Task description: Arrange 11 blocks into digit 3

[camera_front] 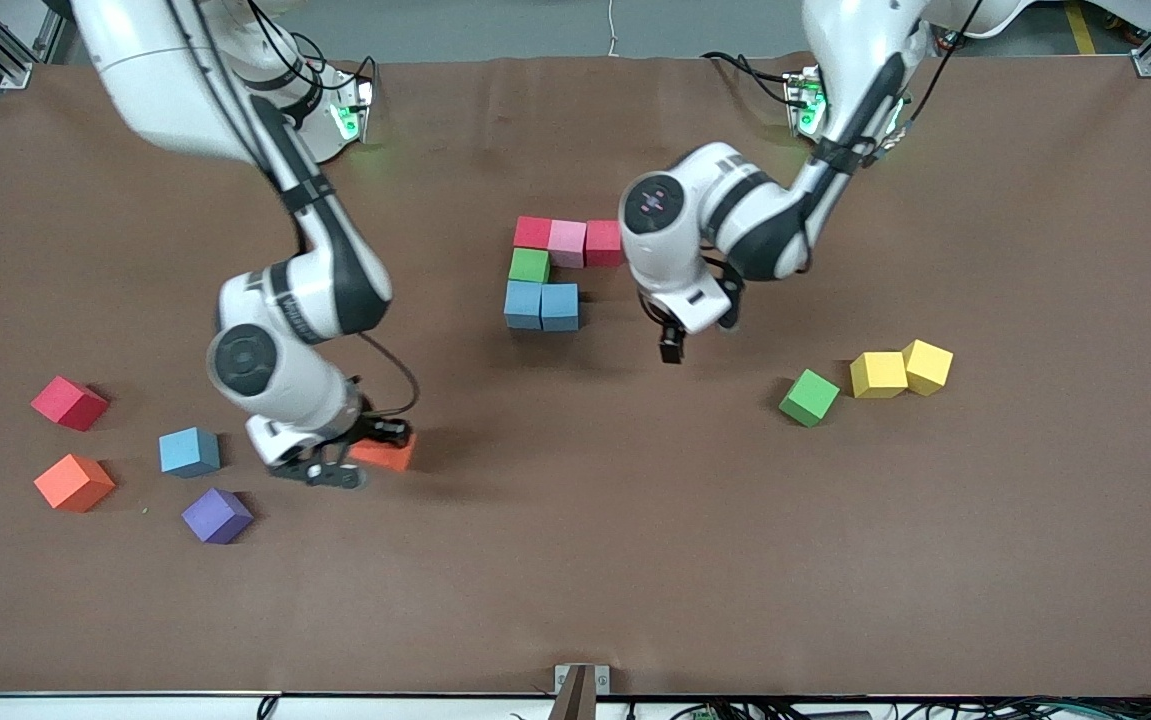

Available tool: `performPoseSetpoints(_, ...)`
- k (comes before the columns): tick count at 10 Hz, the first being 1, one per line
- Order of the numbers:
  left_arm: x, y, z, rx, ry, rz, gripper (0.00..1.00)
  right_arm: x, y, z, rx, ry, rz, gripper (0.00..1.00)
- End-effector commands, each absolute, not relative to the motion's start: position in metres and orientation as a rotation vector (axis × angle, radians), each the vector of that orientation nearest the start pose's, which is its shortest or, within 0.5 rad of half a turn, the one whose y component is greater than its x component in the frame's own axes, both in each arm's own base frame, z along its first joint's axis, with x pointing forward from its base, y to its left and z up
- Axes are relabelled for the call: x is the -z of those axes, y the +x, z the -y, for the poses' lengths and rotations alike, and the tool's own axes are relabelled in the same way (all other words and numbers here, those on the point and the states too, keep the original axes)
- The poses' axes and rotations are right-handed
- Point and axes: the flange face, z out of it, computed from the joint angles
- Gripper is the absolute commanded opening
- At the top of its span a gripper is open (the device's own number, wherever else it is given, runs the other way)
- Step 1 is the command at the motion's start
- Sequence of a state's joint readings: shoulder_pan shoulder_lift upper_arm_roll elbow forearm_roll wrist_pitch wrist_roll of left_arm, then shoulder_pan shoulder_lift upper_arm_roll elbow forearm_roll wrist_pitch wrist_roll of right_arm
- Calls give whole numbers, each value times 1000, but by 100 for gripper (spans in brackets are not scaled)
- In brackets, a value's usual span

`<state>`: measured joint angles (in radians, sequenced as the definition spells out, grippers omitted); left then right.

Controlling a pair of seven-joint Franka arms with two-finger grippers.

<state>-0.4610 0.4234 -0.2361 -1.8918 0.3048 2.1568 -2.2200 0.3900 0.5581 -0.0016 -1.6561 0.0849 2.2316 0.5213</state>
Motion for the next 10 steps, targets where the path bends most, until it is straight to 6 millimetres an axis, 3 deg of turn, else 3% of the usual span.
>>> performPoseSetpoints(1,-281,511,331,177,-2434,1711,100,-293,593,-312,-36,-3055,-312,0)
performPoseSetpoints(3,-275,536,282,135,-2513,1570,100,-295,565,-364,-17,-3044,-310,0)
performPoseSetpoints(5,-266,552,237,106,-2578,1483,100,-278,531,-401,20,-3033,-266,0)
performPoseSetpoints(8,-261,565,183,138,-2671,1458,100,-256,497,-420,-12,-3086,-172,0)
performPoseSetpoints(10,-247,555,175,121,-2706,1402,100,-243,487,-417,-38,-3115,-150,0)
